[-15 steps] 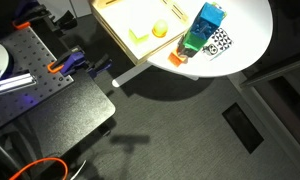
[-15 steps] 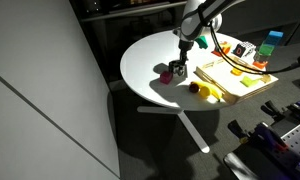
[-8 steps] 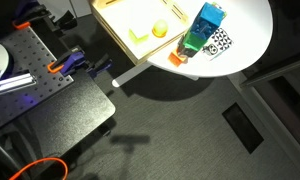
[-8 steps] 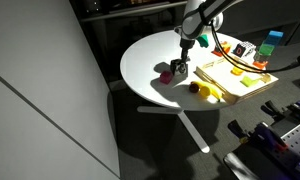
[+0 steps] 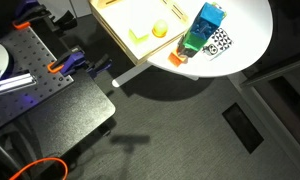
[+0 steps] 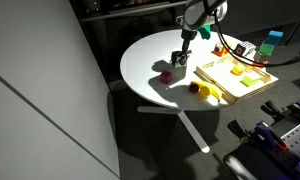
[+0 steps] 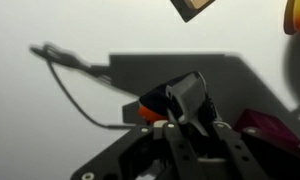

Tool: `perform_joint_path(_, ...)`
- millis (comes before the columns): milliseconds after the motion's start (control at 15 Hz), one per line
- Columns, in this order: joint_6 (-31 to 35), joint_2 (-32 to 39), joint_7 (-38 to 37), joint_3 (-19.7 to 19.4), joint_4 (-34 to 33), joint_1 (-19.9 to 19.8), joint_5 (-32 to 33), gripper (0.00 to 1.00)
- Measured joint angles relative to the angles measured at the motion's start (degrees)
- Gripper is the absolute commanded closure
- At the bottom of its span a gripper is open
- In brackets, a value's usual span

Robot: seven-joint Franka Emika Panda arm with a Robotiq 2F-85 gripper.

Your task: Put the plush block on the wooden tray

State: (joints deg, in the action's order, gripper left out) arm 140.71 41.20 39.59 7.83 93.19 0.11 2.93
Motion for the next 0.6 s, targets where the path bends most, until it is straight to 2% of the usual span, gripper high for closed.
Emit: perform_joint_path(600, -8.8, -9.94, -2.08, 0.0, 5.51, -1.65, -0.03, 0.93)
